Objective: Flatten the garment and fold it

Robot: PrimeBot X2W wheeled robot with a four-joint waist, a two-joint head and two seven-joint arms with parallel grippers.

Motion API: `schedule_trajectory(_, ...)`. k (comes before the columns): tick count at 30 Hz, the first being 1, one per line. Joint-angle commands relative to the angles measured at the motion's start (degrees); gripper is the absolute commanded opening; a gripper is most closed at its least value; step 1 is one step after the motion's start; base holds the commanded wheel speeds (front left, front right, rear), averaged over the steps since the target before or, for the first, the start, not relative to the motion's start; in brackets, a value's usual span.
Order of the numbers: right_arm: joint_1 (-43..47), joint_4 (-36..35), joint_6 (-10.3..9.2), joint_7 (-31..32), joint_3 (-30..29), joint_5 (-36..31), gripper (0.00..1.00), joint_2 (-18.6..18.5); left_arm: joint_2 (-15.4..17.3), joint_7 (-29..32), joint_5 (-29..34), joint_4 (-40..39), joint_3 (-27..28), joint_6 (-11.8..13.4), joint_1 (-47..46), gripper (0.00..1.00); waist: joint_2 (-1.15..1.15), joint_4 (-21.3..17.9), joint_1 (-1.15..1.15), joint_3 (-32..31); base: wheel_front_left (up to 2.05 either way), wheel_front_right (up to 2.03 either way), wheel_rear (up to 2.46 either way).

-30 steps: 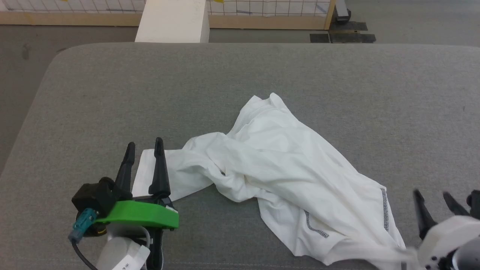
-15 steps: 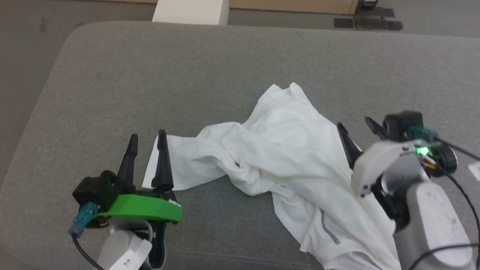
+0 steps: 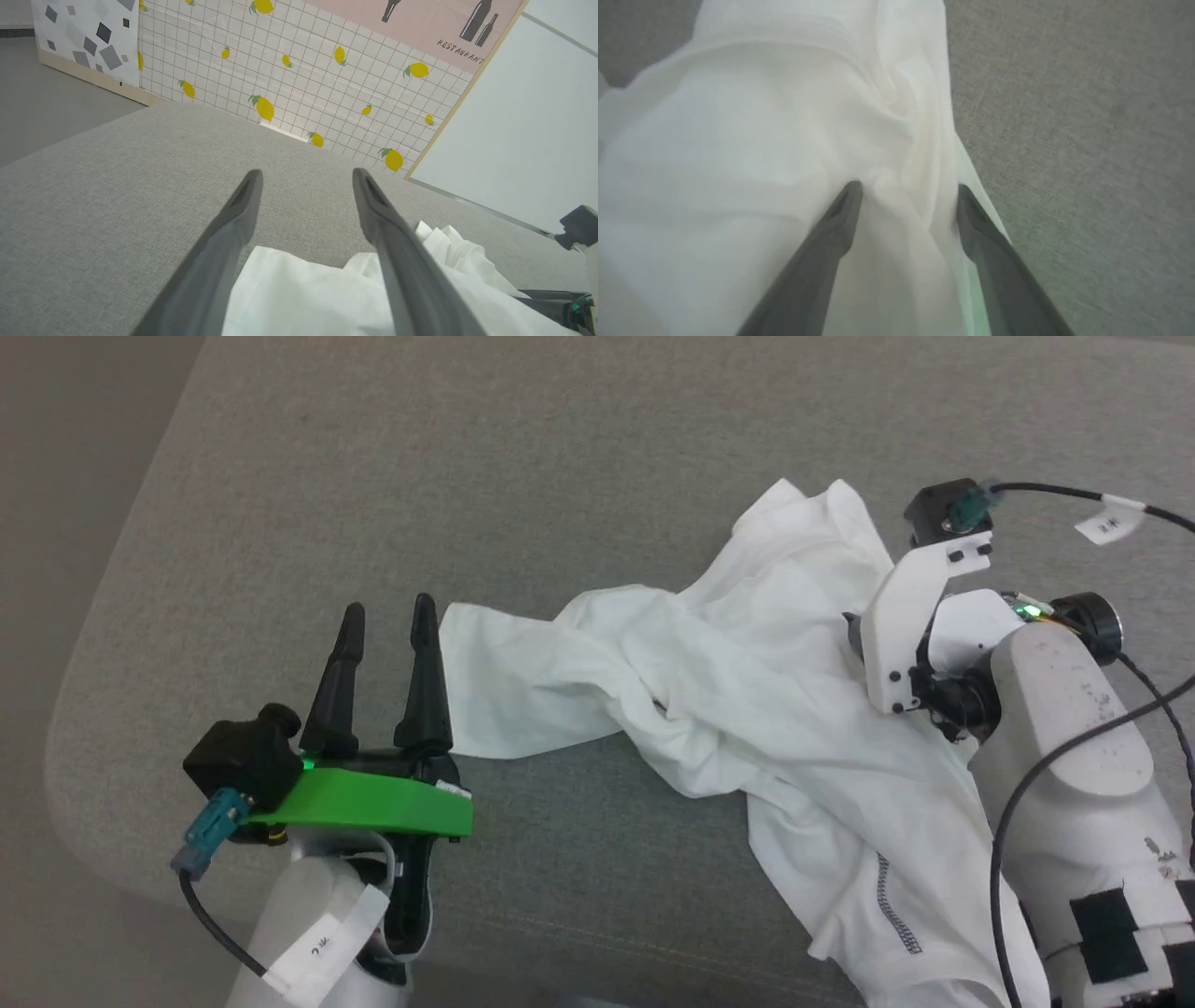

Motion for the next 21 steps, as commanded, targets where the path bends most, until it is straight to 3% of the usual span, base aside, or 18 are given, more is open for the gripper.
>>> schedule_trajectory(1,-1.08,1.48,-0.09,2.24,0.74,-0.25,1.00,-0.37,-0.12,-0.21,-0.31,-0.20,-0.11,0.25,-0.88,1.00,0.00,2.88,0.00,2.94,0.00,0.00,0.00)
schedule_trajectory(2,-1.76,2.58,-0.09,4.27,1.04,-0.26,0.49,-0.71,-0.12,-0.21,-0.47,-0.21,-0.17,0.33,-0.97,1.00,0.00,3.14,0.00,3.23,0.00,0.00,0.00)
schedule_trajectory(4,-2.94,3.27,-0.09,6.05,1.98,-0.22,0.00,-1.40,-0.12,-0.21,-0.72,-0.28,-0.30,0.44,-1.10,1.00,0.00,3.51,0.00,3.61,0.00,0.00,0.00)
schedule_trajectory(9,-6.69,1.42,-0.09,-0.31,0.35,-1.56,0.00,-3.67,-0.12,-0.21,-1.14,-0.58,-0.49,0.65,-1.43,1.00,0.00,4.04,0.00,4.39,0.00,0.00,0.00)
schedule_trajectory(13,-11.47,0.60,-0.09,-7.50,-5.21,-5.29,0.00,-4.32,-0.12,-0.21,-1.30,-0.80,-0.80,0.75,-1.97,1.00,0.00,4.30,0.00,5.01,0.00,0.00,0.00)
schedule_trajectory(21,-20.58,-2.20,-0.09,-17.89,-24.69,-20.35,0.00,-6.09,-0.12,-0.21,-2.26,-0.79,-2.81,0.54,-3.53,1.00,0.00,6.61,0.00,6.30,0.00,0.00,0.00)
